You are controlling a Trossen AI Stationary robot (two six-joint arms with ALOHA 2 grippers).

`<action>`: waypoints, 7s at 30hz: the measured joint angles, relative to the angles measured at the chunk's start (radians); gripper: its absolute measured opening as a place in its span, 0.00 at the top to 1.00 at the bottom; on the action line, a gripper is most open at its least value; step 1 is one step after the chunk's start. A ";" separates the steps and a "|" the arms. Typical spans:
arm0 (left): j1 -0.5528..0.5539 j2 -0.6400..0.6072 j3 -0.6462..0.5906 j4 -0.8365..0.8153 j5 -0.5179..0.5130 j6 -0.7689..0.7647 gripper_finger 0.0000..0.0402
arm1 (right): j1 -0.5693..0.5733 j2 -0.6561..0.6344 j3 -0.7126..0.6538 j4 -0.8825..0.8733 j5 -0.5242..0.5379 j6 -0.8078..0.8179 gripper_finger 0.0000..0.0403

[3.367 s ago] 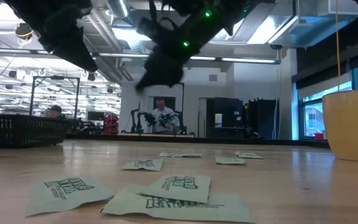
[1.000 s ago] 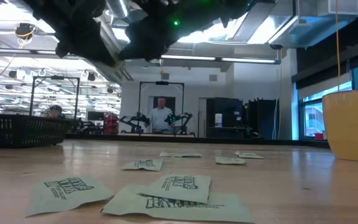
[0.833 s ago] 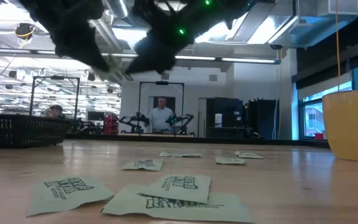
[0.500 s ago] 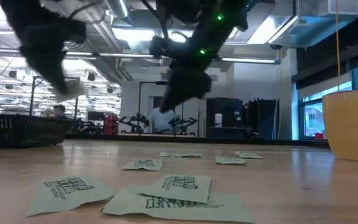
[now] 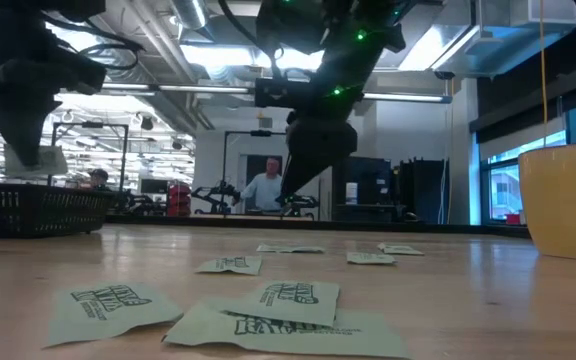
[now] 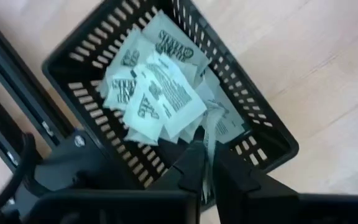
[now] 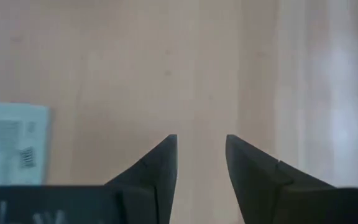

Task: Pick and place Stevia / Truvia into bins
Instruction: Put the stevia packet into the black bin

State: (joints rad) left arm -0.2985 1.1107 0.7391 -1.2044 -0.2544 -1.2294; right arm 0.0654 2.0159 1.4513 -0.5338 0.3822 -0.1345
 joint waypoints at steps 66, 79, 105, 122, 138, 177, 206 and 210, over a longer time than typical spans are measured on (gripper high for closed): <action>-0.002 0.000 0.000 0.034 -0.159 0.110 0.88 | 0.053 -0.007 -0.145 -0.277 -0.298 0.256 0.99; -0.011 0.000 0.000 0.302 -0.373 0.533 0.89 | 0.052 0.002 0.011 -0.165 -0.299 0.015 1.00; -0.244 0.152 0.000 1.115 -0.232 1.462 0.74 | -0.058 -0.004 0.032 0.409 -0.974 0.029 0.99; -0.234 0.162 0.000 1.128 -0.323 1.464 0.69 | -0.061 -0.004 0.032 0.437 -0.969 0.054 0.99; -0.235 0.162 0.001 1.128 -0.318 1.512 0.81 | -0.061 -0.004 0.032 0.502 -0.969 0.078 0.99; -0.214 0.162 0.001 0.306 -0.548 0.524 0.99 | -0.201 -0.005 0.032 0.148 -0.708 0.019 0.87; -0.018 0.409 0.001 -0.028 -0.262 0.154 0.95 | -0.200 -0.005 0.032 0.148 -0.708 -0.006 0.87; -0.018 0.405 0.000 -0.027 -0.258 0.152 0.88 | -0.200 -0.005 0.032 0.146 -0.708 -0.001 0.87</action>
State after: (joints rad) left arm -0.3168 1.5161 0.7395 -1.2310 -0.5128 -1.0769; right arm -0.1345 2.0113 1.4837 -0.3875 -0.3256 -0.1360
